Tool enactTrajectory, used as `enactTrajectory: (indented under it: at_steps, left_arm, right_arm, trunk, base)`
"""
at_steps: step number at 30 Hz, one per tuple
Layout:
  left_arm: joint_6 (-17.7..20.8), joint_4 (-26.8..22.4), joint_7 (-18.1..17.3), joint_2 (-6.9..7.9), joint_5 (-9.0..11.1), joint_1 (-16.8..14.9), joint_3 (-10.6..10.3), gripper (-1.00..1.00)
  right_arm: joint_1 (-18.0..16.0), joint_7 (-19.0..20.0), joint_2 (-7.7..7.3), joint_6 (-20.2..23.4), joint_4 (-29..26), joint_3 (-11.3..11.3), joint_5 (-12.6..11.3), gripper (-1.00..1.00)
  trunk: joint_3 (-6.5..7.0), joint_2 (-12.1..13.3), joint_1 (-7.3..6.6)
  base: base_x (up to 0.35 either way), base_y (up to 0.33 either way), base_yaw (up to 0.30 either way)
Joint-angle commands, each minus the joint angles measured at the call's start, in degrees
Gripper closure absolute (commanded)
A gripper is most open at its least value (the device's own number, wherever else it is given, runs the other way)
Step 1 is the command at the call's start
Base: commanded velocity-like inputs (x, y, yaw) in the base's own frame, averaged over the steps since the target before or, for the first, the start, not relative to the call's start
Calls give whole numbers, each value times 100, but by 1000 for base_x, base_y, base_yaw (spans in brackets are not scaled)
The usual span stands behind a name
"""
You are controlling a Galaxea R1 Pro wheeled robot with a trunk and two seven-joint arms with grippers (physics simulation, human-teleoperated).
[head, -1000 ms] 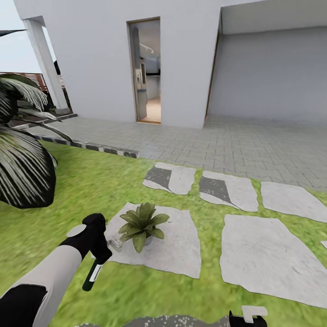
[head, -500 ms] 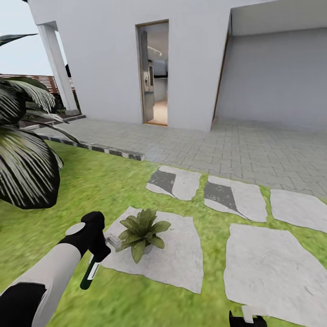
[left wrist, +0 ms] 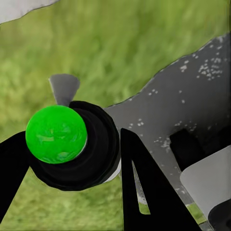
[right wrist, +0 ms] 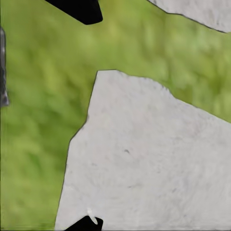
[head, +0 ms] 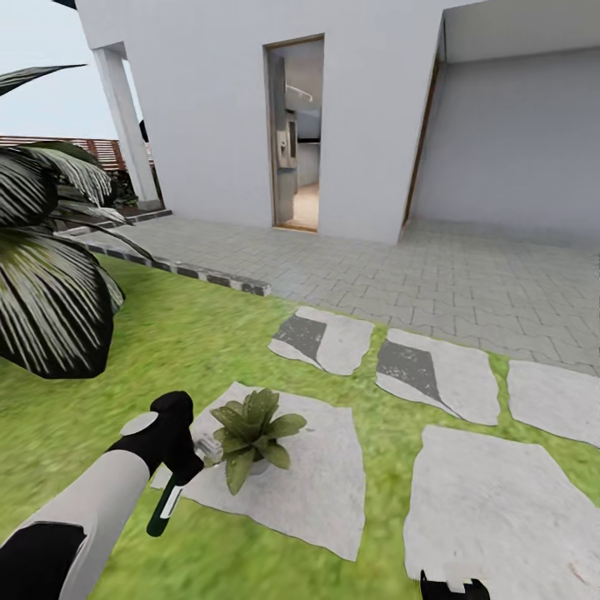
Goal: Pick up the pesticide atomizer in the garden and spray insectifuge to fully cover both potted plants in the garden.
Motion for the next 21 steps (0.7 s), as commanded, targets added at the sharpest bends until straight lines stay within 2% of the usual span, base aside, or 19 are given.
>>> enactTrajectory:
  at_steps: [1, 3, 4, 6, 9, 11, 14, 18, 21]
  left_arm:
    - [47, 15, -15, 33, -38, -1, -13, 100]
    - [52, 46, 107, 85, -38, 1, 17, 100]
    - [53, 71, 352, 110, -33, 1, 32, 100]
    - [53, 77, 424, 114, -25, 8, 36, 100]
    - [53, 78, 442, 102, -20, 11, 37, 100]
    - [53, 74, 445, 62, 19, 126, 37, 100]
    - [53, 64, 447, 14, 42, 260, 41, 100]
    - [55, 67, 451, -127, 49, 287, 49, 100]
    - [60, 66, 450, -109, 50, 291, 64, 100]
  right_arm:
    - [-1, -17, 0, -6, -3, 49, -36, -100]
    - [-1, -17, 0, -6, -3, 49, -35, -100]
    - [-1, -17, 0, -6, -3, 49, -33, -100]
    - [-1, -17, 0, -6, -3, 49, -32, -100]
    - [-1, -17, 0, -6, -3, 49, -31, -100]
    - [-1, -17, 0, -6, -3, 49, -33, -100]
    - [-1, -17, -2, -6, -3, 49, -31, -100]
    - [-1, -17, -8, -6, -3, 49, -30, -100]
    - [-1, -17, -9, -6, -3, 49, -30, -100]
  trunk:
    - [-5, -2, -1]
    - [-5, -2, -1]
    - [-5, -2, -1]
    - [-5, -2, -1]
    - [-5, -2, -1]
    - [-5, -2, -1]
    - [-5, -2, -1]
    - [-5, -2, -1]
    - [-5, -2, -1]
  base:
    - [-16, -283, 0]
    - [-130, -247, 65]
    - [-214, -192, 248]
    - [-89, -80, 267]
    - [-16, -15, 275]
    - [-3, -3, 155]
    - [-1, -1, 28]
    - [0, 0, 3]
    - [0, 0, 0]
